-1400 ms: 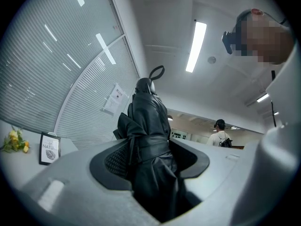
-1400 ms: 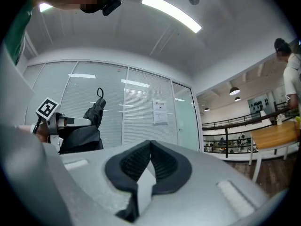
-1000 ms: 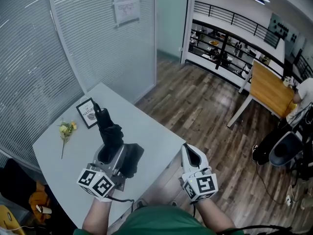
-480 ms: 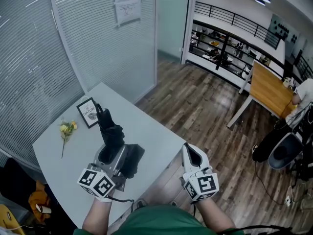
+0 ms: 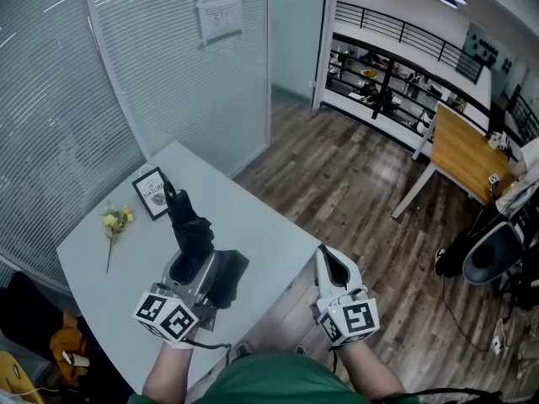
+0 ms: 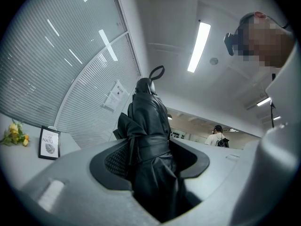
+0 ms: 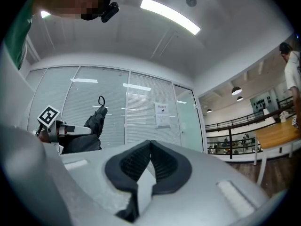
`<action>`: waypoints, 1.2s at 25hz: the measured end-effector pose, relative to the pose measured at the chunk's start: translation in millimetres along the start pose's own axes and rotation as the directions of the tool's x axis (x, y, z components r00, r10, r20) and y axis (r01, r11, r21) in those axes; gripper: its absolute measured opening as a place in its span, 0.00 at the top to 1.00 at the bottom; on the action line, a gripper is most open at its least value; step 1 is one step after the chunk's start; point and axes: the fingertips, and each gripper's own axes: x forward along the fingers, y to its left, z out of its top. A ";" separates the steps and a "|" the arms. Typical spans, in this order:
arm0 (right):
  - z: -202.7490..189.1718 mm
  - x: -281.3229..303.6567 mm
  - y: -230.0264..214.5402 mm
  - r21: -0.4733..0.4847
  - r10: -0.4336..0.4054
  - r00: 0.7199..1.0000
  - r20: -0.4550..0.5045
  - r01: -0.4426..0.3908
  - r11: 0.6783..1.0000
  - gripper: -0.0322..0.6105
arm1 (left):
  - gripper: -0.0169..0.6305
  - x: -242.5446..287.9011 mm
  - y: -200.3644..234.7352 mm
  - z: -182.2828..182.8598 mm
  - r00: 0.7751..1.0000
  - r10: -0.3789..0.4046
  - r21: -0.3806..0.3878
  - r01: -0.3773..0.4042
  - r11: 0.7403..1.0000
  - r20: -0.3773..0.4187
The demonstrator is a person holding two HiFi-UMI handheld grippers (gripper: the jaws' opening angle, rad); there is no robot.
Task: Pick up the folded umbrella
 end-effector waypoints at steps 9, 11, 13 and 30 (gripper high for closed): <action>-0.7 -7.3 0.8 -0.008 0.005 1.000 0.013 -0.005 1.000 0.95 | 0.58 -6.7 -5.3 1.0 1.000 -0.001 -0.005 0.001 1.000 0.007; -0.6 -6.5 -0.3 -0.002 0.005 1.000 0.011 -0.005 1.000 0.95 | 0.58 -5.0 -5.9 1.5 1.000 -0.001 -0.005 0.001 1.000 0.006; 1.0 -4.4 -0.6 0.001 0.008 1.000 0.009 -0.008 1.000 0.95 | 0.58 -2.5 -5.8 3.6 1.000 -0.003 -0.007 0.003 1.000 0.006; -4.9 -15.5 -0.8 0.001 0.020 1.000 0.011 -0.020 1.000 0.95 | 0.58 -11.8 -14.2 -2.3 1.000 -0.004 -0.003 0.004 1.000 0.016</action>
